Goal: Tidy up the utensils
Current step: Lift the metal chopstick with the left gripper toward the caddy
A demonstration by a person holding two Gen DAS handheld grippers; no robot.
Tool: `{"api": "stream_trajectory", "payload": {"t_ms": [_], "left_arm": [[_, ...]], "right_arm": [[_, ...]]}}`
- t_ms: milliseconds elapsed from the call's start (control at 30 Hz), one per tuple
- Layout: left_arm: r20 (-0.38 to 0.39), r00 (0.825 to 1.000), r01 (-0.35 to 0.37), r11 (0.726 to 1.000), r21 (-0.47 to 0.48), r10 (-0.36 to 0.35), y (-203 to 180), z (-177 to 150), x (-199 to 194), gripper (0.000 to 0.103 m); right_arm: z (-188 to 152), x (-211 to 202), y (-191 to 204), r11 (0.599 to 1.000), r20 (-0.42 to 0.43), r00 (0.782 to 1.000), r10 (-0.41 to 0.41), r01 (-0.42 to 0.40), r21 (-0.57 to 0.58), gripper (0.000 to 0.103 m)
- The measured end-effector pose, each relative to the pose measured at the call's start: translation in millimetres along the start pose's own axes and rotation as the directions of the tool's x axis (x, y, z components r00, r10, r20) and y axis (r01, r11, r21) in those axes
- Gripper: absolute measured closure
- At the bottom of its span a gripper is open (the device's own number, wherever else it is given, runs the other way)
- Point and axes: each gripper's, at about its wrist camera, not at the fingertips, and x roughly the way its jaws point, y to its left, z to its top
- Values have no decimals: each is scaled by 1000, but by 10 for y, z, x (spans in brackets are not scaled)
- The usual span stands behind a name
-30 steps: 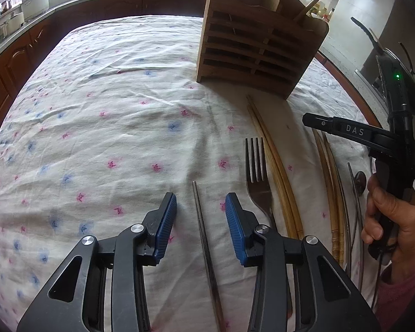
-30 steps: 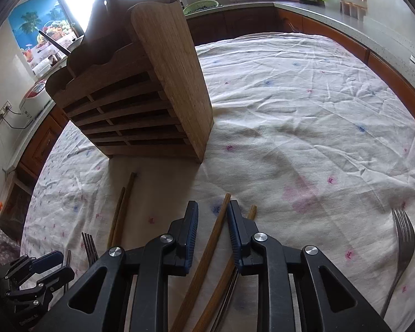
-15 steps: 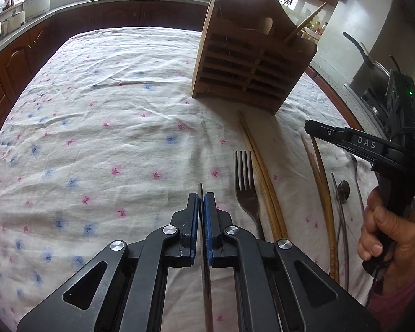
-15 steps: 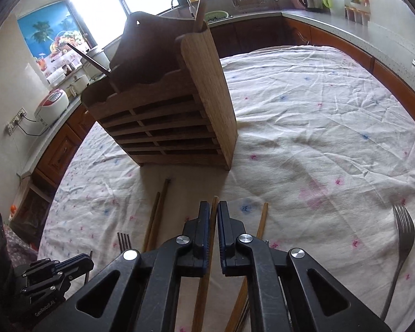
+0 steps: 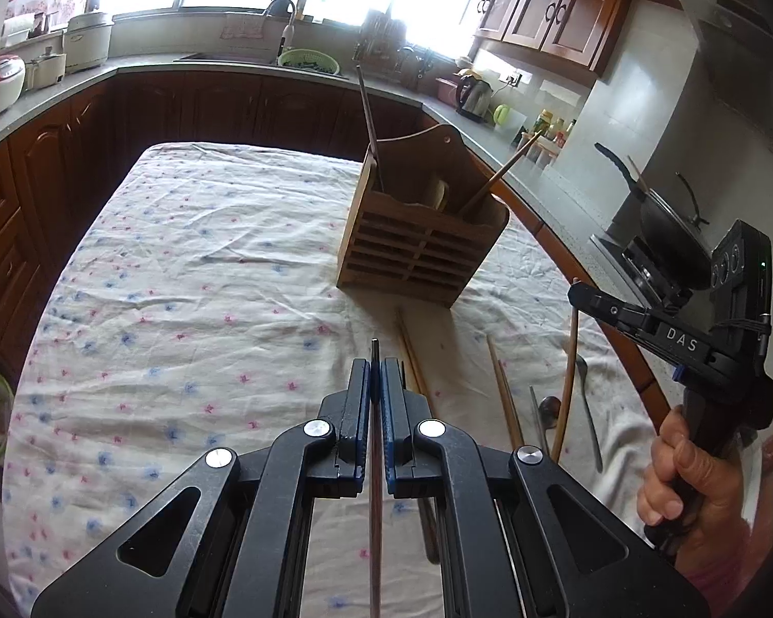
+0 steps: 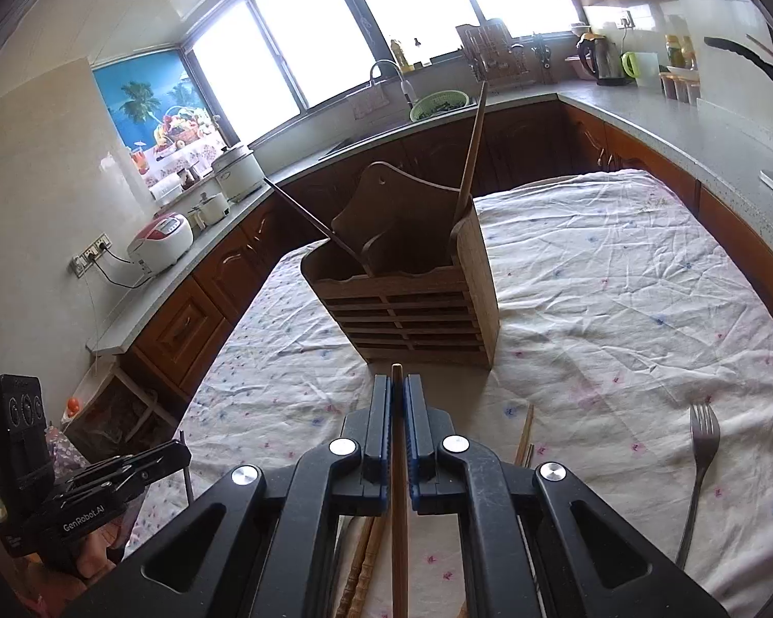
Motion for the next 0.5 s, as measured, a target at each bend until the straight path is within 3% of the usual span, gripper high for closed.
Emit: {"api": "stream_trajectory", "payload": {"t_ms": [500], "left_arm": [[94,996,8,1000,-6,-8,-14,2,-466,99]], "right_arm": [[15,-520,224,999,94,995,28,-24,-44,99]]}}
